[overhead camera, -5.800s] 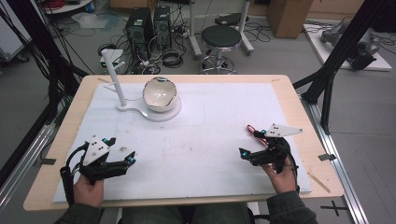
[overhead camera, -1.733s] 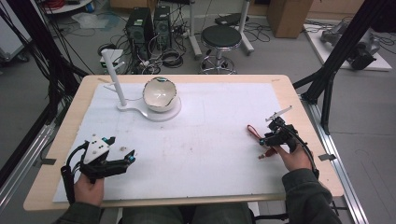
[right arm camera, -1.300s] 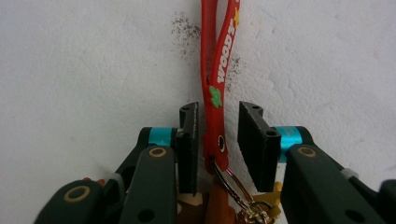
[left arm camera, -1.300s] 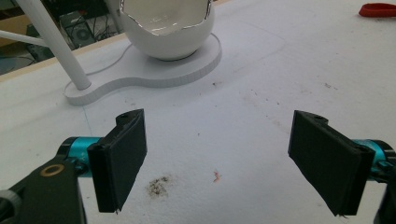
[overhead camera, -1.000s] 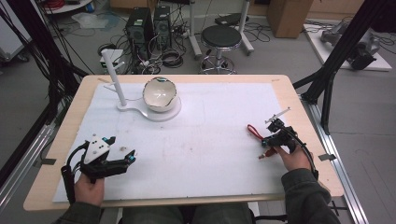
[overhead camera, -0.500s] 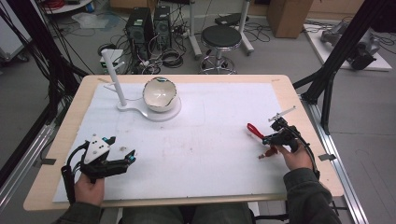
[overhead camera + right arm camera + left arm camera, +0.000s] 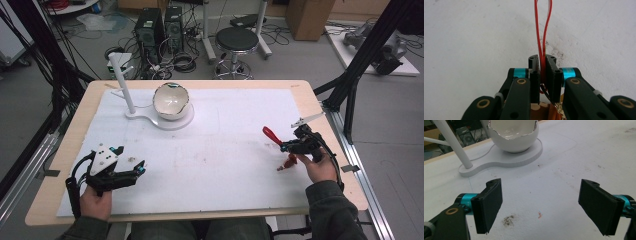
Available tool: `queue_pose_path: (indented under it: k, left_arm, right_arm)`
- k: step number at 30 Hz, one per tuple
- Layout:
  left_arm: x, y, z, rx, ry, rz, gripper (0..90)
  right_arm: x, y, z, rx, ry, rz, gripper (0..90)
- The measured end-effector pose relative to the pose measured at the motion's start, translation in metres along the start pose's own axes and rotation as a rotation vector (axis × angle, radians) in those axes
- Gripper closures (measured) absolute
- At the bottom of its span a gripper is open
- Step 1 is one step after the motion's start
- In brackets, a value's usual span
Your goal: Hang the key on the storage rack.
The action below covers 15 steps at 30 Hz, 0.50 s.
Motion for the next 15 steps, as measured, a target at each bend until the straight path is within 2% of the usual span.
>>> queue_pose_path:
  k: [1, 4, 15]
  left_arm:
    - [0.0, 0.0, 0.0, -0.001, -0.002, 0.004, 19.9]
    - [0.0, 0.0, 0.0, -0.002, -0.001, 0.003, 19.9]
    - [0.001, 0.0, -0.001, 0.001, -0.001, 0.004, 19.9]
  right_arm:
    - [0.001, 0.001, -0.001, -0.01, 0.005, -0.014, 83.1]
    - [0.005, 0.003, -0.005, -0.023, 0.011, -0.014, 83.0]
    - [0.025, 0.014, -0.019, -0.087, 0.051, -0.064, 83.1]
Point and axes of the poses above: each handheld gripper's, and its own axes: z roughly forward along the jaws, y roughly out of its top, x roughly to its left, the point moved 2 cm from there along z, roughly forward along the jaws, and after that the axes turned 15 degrees about z, right-handed, at the moved point
